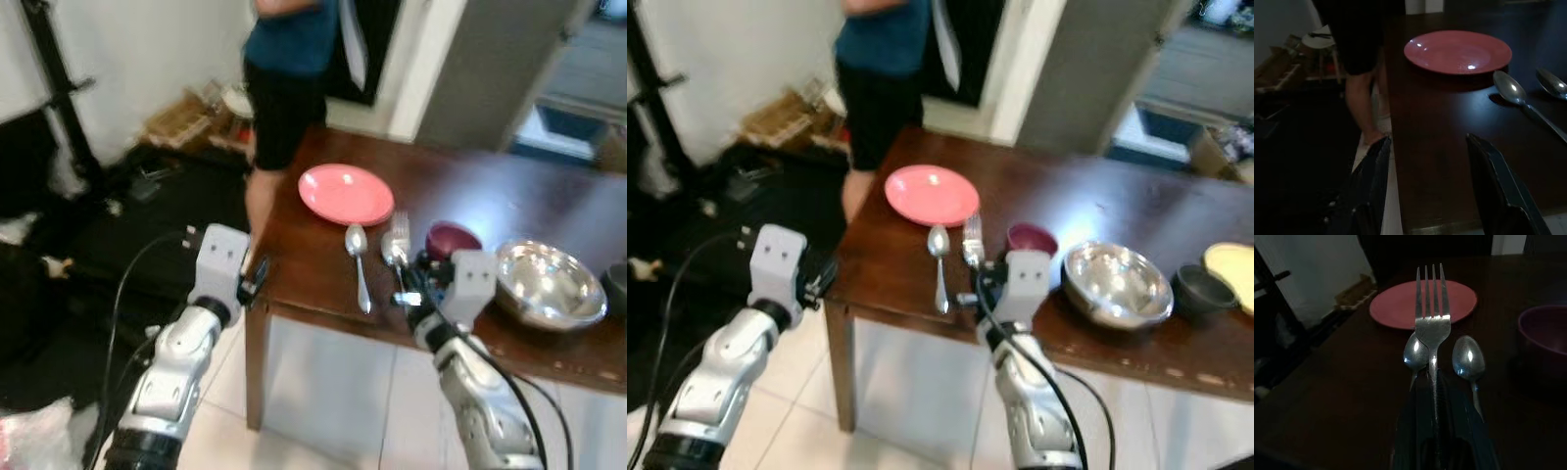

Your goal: Setting the table

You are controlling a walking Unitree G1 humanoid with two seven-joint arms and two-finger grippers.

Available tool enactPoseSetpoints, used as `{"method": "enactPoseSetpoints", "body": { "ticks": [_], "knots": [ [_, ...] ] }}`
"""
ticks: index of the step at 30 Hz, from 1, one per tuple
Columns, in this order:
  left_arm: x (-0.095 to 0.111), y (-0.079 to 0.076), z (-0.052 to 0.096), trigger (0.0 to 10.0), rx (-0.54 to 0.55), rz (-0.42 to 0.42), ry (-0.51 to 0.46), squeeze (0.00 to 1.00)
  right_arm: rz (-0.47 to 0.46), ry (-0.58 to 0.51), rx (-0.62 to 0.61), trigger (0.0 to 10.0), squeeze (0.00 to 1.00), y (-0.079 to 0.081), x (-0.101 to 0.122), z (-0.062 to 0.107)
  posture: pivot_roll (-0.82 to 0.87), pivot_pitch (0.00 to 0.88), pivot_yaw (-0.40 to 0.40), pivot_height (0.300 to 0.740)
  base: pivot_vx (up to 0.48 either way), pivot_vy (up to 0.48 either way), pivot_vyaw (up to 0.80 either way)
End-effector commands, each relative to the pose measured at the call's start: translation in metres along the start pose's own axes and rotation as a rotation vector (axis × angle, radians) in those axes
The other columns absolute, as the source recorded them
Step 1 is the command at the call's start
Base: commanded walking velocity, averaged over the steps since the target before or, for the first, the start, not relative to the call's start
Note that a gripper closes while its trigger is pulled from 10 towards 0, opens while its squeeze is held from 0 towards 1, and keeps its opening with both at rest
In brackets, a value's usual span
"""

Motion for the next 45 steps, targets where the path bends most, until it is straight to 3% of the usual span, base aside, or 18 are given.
{"method": "enactPoseSetpoints", "body": {
  "ticks": [1, 9, 14, 22, 26, 31, 37, 45],
  "knots": [
    [-0.004, -0.007, 0.000, 10.0, -0.029, 0.022, 0.020, 0.00, 0.011, 0.004, -0.012, 10.0, 0.00, -0.005, -0.001, 0.000, -0.06, 0.000, 0.037, 0.740, 0.000, 0.000, 0.00],
    [-0.005, -0.010, 0.001, 10.0, -0.049, 0.014, 0.029, 0.00, 0.015, 0.008, -0.017, 10.0, 0.00, -0.006, -0.002, 0.000, -0.06, 0.000, 0.037, 0.740, 0.000, 0.000, 0.00],
    [0.004, -0.021, 0.001, 10.0, -0.133, 0.048, 0.015, 0.00, 0.053, 0.040, -0.036, 10.0, 0.00, -0.010, -0.009, -0.001, -0.06, 0.000, 0.037, 0.740, 0.000, 0.000, 0.00],
    [0.046, -0.048, -0.011, 10.0, -0.362, -0.028, -0.037, 0.00, 0.043, 0.139, -0.051, 10.0, 0.00, -0.012, -0.034, -0.012, -0.02, 0.000, 0.055, 0.740, 0.000, 0.000, 0.00],
    [0.061, -0.057, -0.007, 10.0, -0.470, -0.036, -0.045, 0.00, -0.007, 0.167, -0.038, 10.0, 0.00, -0.006, -0.043, -0.025, 0.00, 0.000, 0.072, 0.740, 0.000, 0.000, 0.00],
    [0.063, -0.056, 0.003, 10.0, -0.494, -0.060, -0.034, 0.00, -0.046, 0.170, 0.026, 10.0, 0.00, 0.011, -0.043, -0.039, 0.04, 0.006, 0.069, 0.740, 0.000, 0.000, 0.00],
    [0.059, -0.038, 0.017, 10.0, -0.423, -0.056, -0.018, 0.00, -0.042, 0.176, 0.087, 10.0, 0.00, 0.028, -0.042, -0.049, 0.10, 0.029, 0.040, 0.740, 0.000, 0.000, 0.00],
    [0.051, -0.021, 0.036, 10.0, -0.377, -0.044, 0.032, 0.00, -0.027, 0.241, 0.049, 10.0, 0.00, 0.030, -0.055, -0.051, 0.11, 0.046, 0.027, 0.740, 0.000, 0.000, 0.00]
  ]
}}
Point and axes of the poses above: a point about 5 cm out from each wrist's last joint towards the gripper, its own z axis pointing back from the gripper into the wrist, its own x axis along the axis of the wrist's last joint, y = z × x, the point moved 6 cm from there along -z, pointing out of the wrist towards the gripper, and after that the axes turned 10 degrees about z, right-handed, at the moved point
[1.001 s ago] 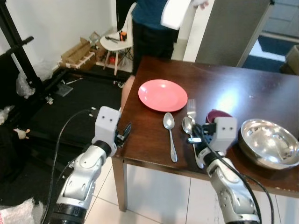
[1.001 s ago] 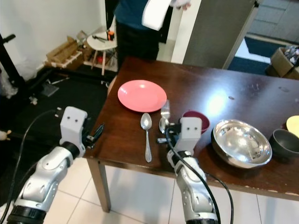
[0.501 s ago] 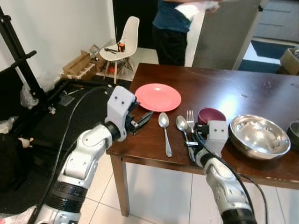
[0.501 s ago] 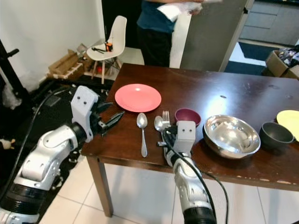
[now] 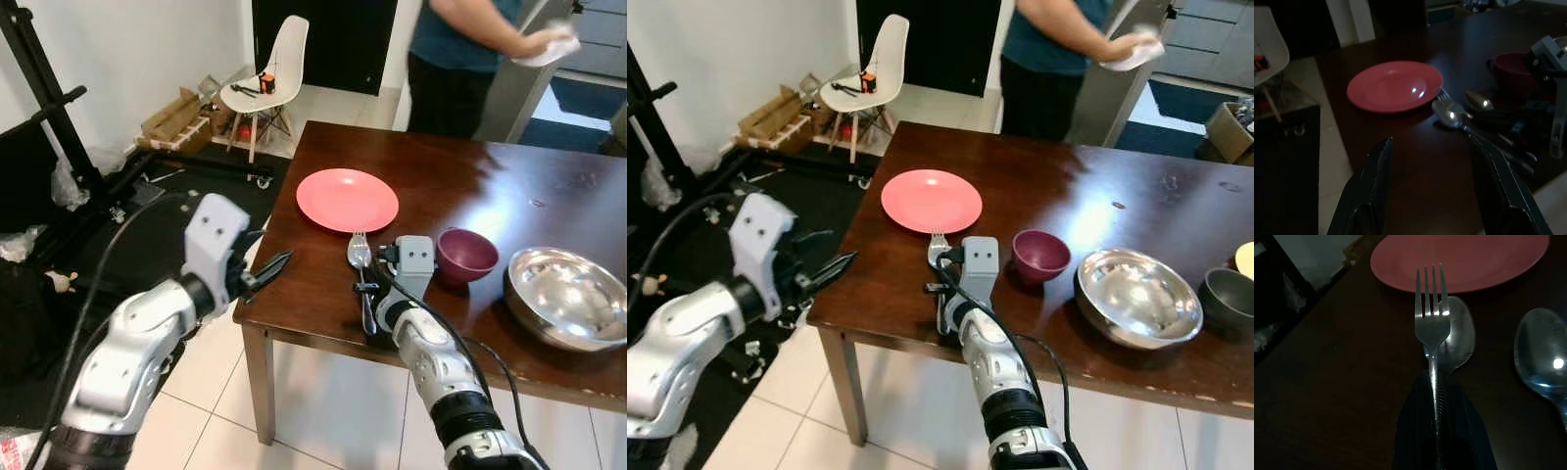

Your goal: Setting the table

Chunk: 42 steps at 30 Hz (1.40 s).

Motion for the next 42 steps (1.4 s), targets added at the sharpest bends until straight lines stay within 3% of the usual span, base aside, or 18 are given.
{"method": "enactPoseSetpoints", "body": {
  "ticks": [1, 4, 5, 14, 25, 42],
  "knots": [
    [-0.002, -0.002, 0.004, 10.0, -0.004, 0.004, 0.018, 0.00, -0.004, 0.035, -0.012, 10.0, 0.00, 0.001, -0.010, 0.001, 0.11, 0.046, 0.027, 0.740, 0.000, 0.000, 0.00],
    [-0.004, -0.003, 0.007, 10.0, -0.024, -0.004, 0.038, 0.00, 0.020, 0.062, -0.047, 10.0, 0.00, -0.003, -0.015, 0.003, 0.10, 0.049, 0.031, 0.740, 0.000, 0.000, 0.00],
    [-0.004, -0.003, 0.008, 10.0, -0.045, -0.018, 0.056, 0.00, 0.080, 0.052, -0.079, 10.0, 0.00, -0.007, -0.013, 0.006, 0.10, 0.048, 0.033, 0.740, 0.000, 0.000, 0.00],
    [-0.003, 0.001, 0.004, 10.0, -0.041, -0.022, 0.066, 0.00, 0.116, -0.021, -0.088, 10.0, 0.00, -0.009, 0.003, 0.009, 0.06, 0.045, 0.055, 0.740, 0.000, 0.000, 0.00],
    [-0.006, -0.001, 0.005, 10.0, -0.045, -0.014, 0.076, 0.00, 0.135, 0.066, -0.190, 10.0, 0.00, -0.033, -0.020, 0.017, 0.07, 0.048, 0.056, 0.740, 0.000, 0.000, 0.00],
    [-0.005, -0.001, 0.004, 10.0, -0.040, -0.010, 0.073, 0.00, 0.099, 0.075, -0.154, 10.0, 0.00, -0.025, -0.026, 0.015, 0.07, 0.049, 0.059, 0.740, 0.000, 0.000, 0.00]
  ]
}}
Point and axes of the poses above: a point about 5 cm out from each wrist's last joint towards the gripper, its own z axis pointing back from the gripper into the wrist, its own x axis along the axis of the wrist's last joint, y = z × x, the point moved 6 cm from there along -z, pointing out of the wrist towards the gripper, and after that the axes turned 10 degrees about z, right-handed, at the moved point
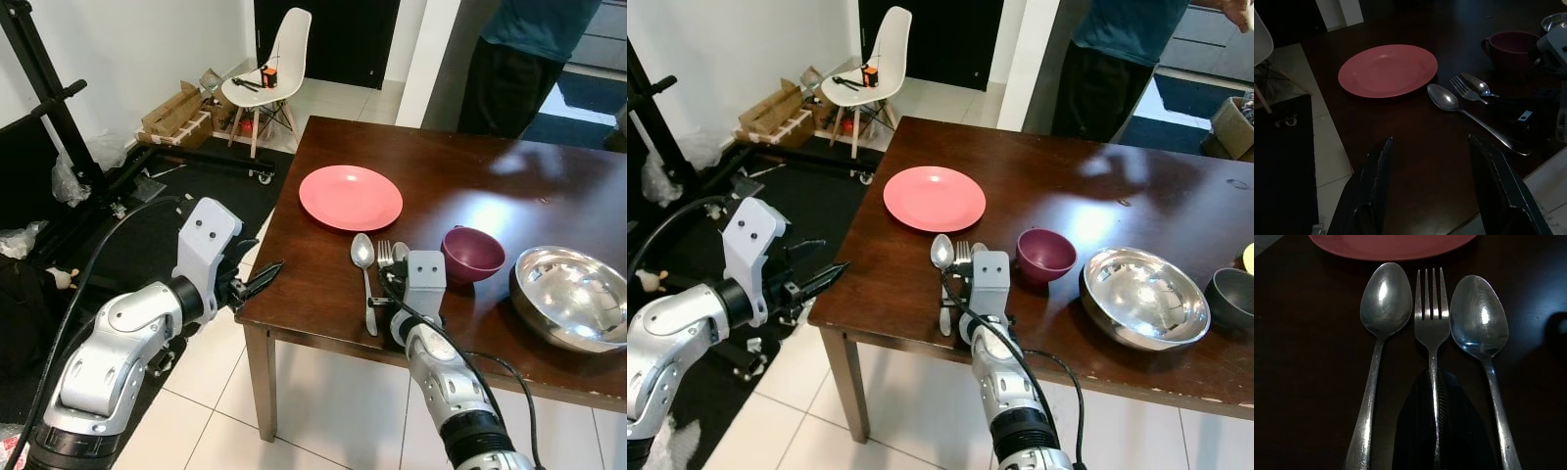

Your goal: Setting the table

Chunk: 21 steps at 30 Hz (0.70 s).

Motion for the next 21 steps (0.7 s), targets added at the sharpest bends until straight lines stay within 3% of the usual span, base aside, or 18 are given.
{"method": "enactPoseSetpoints", "body": {
  "ticks": [1, 2, 3, 4, 5, 6, 7, 8, 12, 17, 21],
  "knots": [
    [-0.003, -0.003, -0.001, 10.0, -0.010, 0.016, 0.011, 0.00, -0.011, 0.022, 0.002, 10.0, 0.00, 0.001, -0.008, 0.001, 0.07, 0.049, 0.059, 0.740, 0.000, 0.000, 0.00],
    [-0.003, -0.003, -0.001, 10.0, -0.010, 0.017, 0.011, 0.00, -0.011, 0.021, 0.002, 10.0, 0.55, 0.001, -0.007, 0.001, 0.07, 0.049, 0.059, 0.740, 0.000, 0.000, 0.00],
    [-0.003, -0.003, -0.001, 10.0, -0.010, 0.017, 0.011, 0.00, -0.011, 0.021, 0.002, 10.0, 0.55, 0.001, -0.007, 0.001, 0.07, 0.049, 0.059, 0.740, 0.000, 0.000, 0.00],
    [-0.004, -0.003, -0.001, 10.0, -0.009, 0.018, 0.011, 0.00, -0.007, 0.015, -0.003, 10.0, 1.00, 0.000, -0.006, 0.001, 0.06, 0.049, 0.059, 0.740, 0.000, 0.000, 0.00],
    [-0.004, -0.003, -0.001, 10.0, -0.009, 0.019, 0.010, 0.00, 0.000, 0.003, -0.011, 10.0, 1.00, -0.002, -0.004, 0.000, 0.06, 0.049, 0.059, 0.740, 0.000, 0.000, 0.00],
    [-0.004, -0.003, -0.001, 10.0, -0.009, 0.021, 0.010, 0.00, 0.005, -0.010, -0.023, 10.0, 0.86, -0.005, -0.001, 0.000, 0.06, 0.049, 0.059, 0.740, 0.000, 0.000, 0.00],
    [-0.004, -0.003, -0.001, 10.0, -0.009, 0.021, 0.010, 0.00, 0.005, -0.010, -0.023, 10.0, 0.86, -0.005, -0.001, 0.000, 0.06, 0.049, 0.059, 0.740, 0.000, 0.000, 0.00],
    [-0.004, -0.003, -0.001, 10.0, -0.009, 0.021, 0.010, 0.00, 0.006, -0.022, -0.035, 10.0, 0.00, -0.008, 0.002, 0.000, 0.06, 0.049, 0.059, 0.740, 0.000, 0.000, 0.00],
    [-0.004, -0.004, -0.002, 10.0, -0.011, 0.022, 0.009, 0.00, -0.002, -0.095, -0.064, 10.0, 0.00, -0.015, 0.020, 0.001, 0.06, 0.049, 0.059, 0.740, 0.000, 0.000, 0.00],
    [-0.005, -0.006, -0.004, 10.0, -0.016, 0.026, 0.006, 0.00, -0.002, -0.303, -0.027, 10.0, 0.00, -0.012, 0.072, 0.008, 0.05, 0.040, 0.059, 0.740, 0.000, 0.000, 0.00],
    [-0.005, -0.006, -0.005, 10.0, -0.013, 0.029, 0.002, 0.00, 0.014, -0.476, 0.019, 10.0, 0.00, -0.006, 0.115, 0.027, 0.04, 0.026, 0.051, 0.740, 0.000, 0.000, 0.00]
  ]
}}
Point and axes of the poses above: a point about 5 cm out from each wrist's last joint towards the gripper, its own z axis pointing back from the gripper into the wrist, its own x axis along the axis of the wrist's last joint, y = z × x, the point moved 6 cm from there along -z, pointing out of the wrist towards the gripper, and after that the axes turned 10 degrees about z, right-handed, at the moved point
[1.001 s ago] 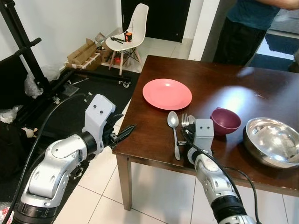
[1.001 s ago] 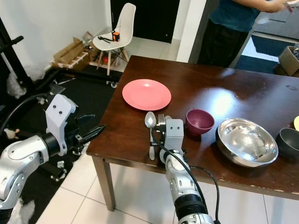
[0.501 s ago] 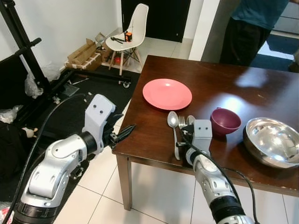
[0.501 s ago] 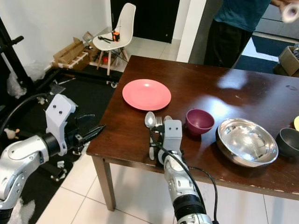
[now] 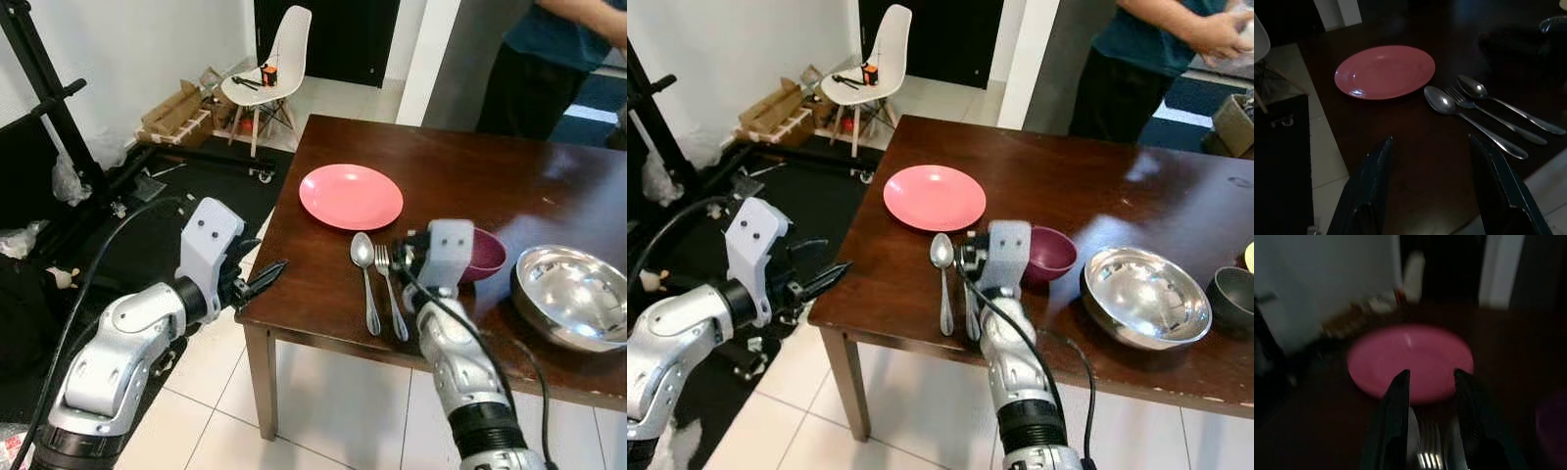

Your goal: Setting the table

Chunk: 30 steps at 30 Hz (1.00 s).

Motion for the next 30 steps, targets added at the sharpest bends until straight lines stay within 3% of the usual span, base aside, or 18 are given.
{"method": "enactPoseSetpoints", "body": {
  "ticks": [1, 3, 6, 7, 8, 10, 11, 13, 14, 15, 16, 17, 19, 21, 30],
  "knots": [
    [-0.005, -0.002, -0.001, 10.0, -0.010, 0.012, 0.011, 0.00, -0.006, -0.037, 0.020, 10.0, 0.00, 0.003, 0.008, 0.003, 0.04, 0.026, 0.051, 0.740, 0.000, 0.000, 0.00],
    [-0.005, 0.000, -0.002, 10.0, 0.012, 0.010, -0.001, 0.00, -0.001, -0.081, 0.058, 10.0, 0.00, 0.011, 0.024, 0.019, 0.03, 0.019, 0.043, 0.740, 0.000, 0.000, 0.00],
    [-0.005, 0.002, -0.002, 10.0, 0.029, 0.017, -0.009, 0.00, 0.002, -0.056, 0.062, 10.0, 0.00, 0.013, 0.018, 0.036, 0.03, 0.014, 0.033, 0.740, 0.000, 0.000, 0.00],
    [-0.006, 0.002, -0.002, 10.0, 0.034, 0.018, -0.010, 0.00, -0.010, -0.006, 0.033, 10.0, 0.00, 0.011, 0.004, 0.050, 0.01, 0.003, 0.018, 0.740, 0.000, 0.000, 0.00],
    [-0.006, 0.002, -0.002, 10.0, 0.034, 0.018, -0.010, 0.00, -0.010, -0.006, 0.033, 10.0, 0.00, 0.011, 0.004, 0.050, 0.01, 0.003, 0.018, 0.740, 0.000, 0.000, 0.00],
    [-0.009, 0.003, -0.001, 10.0, 0.050, 0.033, -0.020, 0.00, 0.007, 0.106, -0.037, 10.0, 0.00, 0.004, -0.028, 0.089, -0.02, 0.000, 0.020, 0.740, 0.000, 0.000, 0.00],
    [-0.009, 0.003, -0.001, 10.0, 0.050, 0.033, -0.020, 0.00, 0.007, 0.106, -0.037, 10.0, 0.00, 0.004, -0.028, 0.089, -0.02, 0.000, 0.020, 0.740, 0.000, 0.000, 0.00],
    [-0.012, 0.004, 0.001, 10.0, 0.074, 0.065, -0.033, 0.00, 0.020, 0.214, -0.103, 10.0, 0.00, -0.005, -0.056, 0.130, -0.06, 0.000, 0.038, 0.740, 0.000, 0.000, 0.00],
    [-0.012, 0.004, 0.001, 10.0, 0.074, 0.065, -0.033, 0.00, 0.020, 0.214, -0.103, 10.0, 0.00, -0.005, -0.056, 0.130, -0.06, 0.000, 0.038, 0.740, 0.000, 0.000, 0.00],
    [-0.013, 0.005, 0.002, 10.0, 0.088, 0.077, -0.036, 0.00, 0.024, 0.250, -0.125, 10.0, 0.00, -0.008, -0.064, 0.146, -0.07, 0.000, 0.045, 0.740, 0.000, 0.000, 0.00],
    [-0.013, 0.005, 0.002, 10.0, 0.088, 0.077, -0.036, 0.00, 0.024, 0.250, -0.125, 10.0, 0.00, -0.008, -0.064, 0.146, -0.07, 0.000, 0.045, 0.740, 0.000, 0.000, 0.00],
    [-0.016, 0.007, 0.006, 10.0, 0.103, 0.095, -0.037, 0.00, 0.027, 0.263, -0.143, 10.0, 0.00, -0.012, -0.066, 0.156, -0.10, 0.000, 0.071, 0.740, 0.000, 0.000, 0.00],
    [-0.018, 0.008, 0.008, 10.0, 0.108, 0.098, -0.034, 0.00, 0.030, 0.255, -0.147, 10.0, 0.00, -0.013, -0.065, 0.154, -0.10, 0.000, 0.074, 0.740, 0.000, 0.000, 0.00],
    [-0.026, 0.011, 0.011, 10.0, 0.134, 0.102, -0.018, 0.00, 0.027, 0.211, -0.134, 10.0, 0.00, -0.013, -0.053, 0.138, -0.11, 0.000, 0.072, 0.740, 0.000, 0.000, 0.00],
    [-0.038, 0.017, 0.017, 10.0, 0.230, 0.131, -0.025, 0.00, 0.042, 0.160, -0.049, 10.0, 0.00, -0.006, -0.040, 0.113, -0.08, 0.000, 0.025, 0.740, 0.000, 0.000, 0.00]
  ]
}}
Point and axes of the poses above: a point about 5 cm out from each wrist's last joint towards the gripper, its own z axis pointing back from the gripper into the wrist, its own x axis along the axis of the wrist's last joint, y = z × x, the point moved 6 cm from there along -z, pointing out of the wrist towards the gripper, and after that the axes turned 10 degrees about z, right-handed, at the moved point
